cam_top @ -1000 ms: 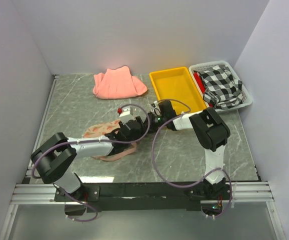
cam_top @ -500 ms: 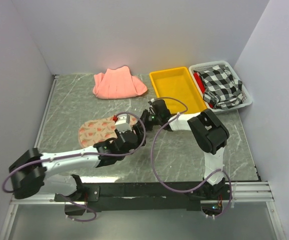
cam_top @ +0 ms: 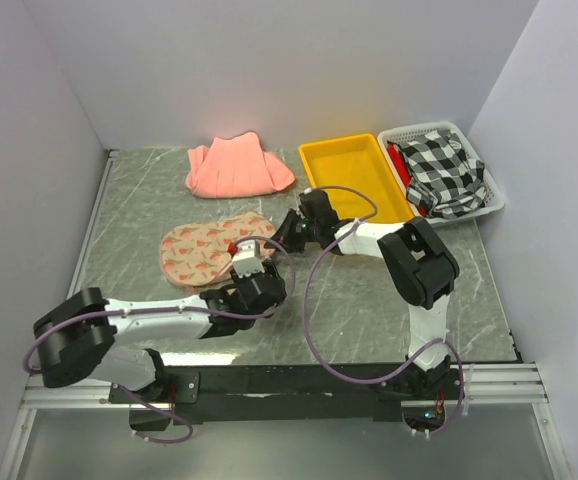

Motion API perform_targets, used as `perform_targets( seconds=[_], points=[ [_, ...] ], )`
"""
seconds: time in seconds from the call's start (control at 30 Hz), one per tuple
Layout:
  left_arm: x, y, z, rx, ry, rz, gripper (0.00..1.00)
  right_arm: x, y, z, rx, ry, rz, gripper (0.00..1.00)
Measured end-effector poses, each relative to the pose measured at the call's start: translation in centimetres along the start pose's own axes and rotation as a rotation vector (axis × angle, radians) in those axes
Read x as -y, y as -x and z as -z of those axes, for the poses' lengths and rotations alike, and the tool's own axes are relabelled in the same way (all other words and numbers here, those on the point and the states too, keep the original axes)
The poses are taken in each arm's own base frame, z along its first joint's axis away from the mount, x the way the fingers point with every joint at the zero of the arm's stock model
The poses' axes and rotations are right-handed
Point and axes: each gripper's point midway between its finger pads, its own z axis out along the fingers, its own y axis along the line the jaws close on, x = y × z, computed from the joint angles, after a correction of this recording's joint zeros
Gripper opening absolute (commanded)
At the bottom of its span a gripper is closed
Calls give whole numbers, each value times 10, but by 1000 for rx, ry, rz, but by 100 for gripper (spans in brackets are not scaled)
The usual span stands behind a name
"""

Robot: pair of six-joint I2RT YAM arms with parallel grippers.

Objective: Place the bra in the laundry bag and zip it closed
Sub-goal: Adjust the laundry bag at the center of the board, then zip the zipper on the laundry bag.

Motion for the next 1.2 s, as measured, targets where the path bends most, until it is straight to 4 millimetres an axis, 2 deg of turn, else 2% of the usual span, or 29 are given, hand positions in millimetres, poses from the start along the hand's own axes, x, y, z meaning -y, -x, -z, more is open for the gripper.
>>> perform_targets(
  seconds=[0.13,0.23,0.37,0.47,0.57,0.83,1.13,1.2],
  points=[
    [-12,-7,-10,30,65,-27,62,1,-3,5,5,-12,-21,0],
    [-12,-6,-16,60,90,-23,64,-4,-6,10,11,-7,-26,0],
    [-6,0,-22,99,89,-13,68,-17,-7,18,20,15,-16,0],
    [3,5,-26,112,84,-1,68,-23,-7,21,24,29,-10,0],
    [10,13,-31,122,71,32,67,-23,-9,21,19,26,-11,0],
    [2,30,-37,154,95,58,67,-16,-15,20,10,6,-21,0],
    [-5,43,-40,178,117,65,46,-16,-16,20,7,5,-21,0],
    [-7,45,-41,180,122,65,46,-16,-16,20,7,5,-21,0]
  ],
)
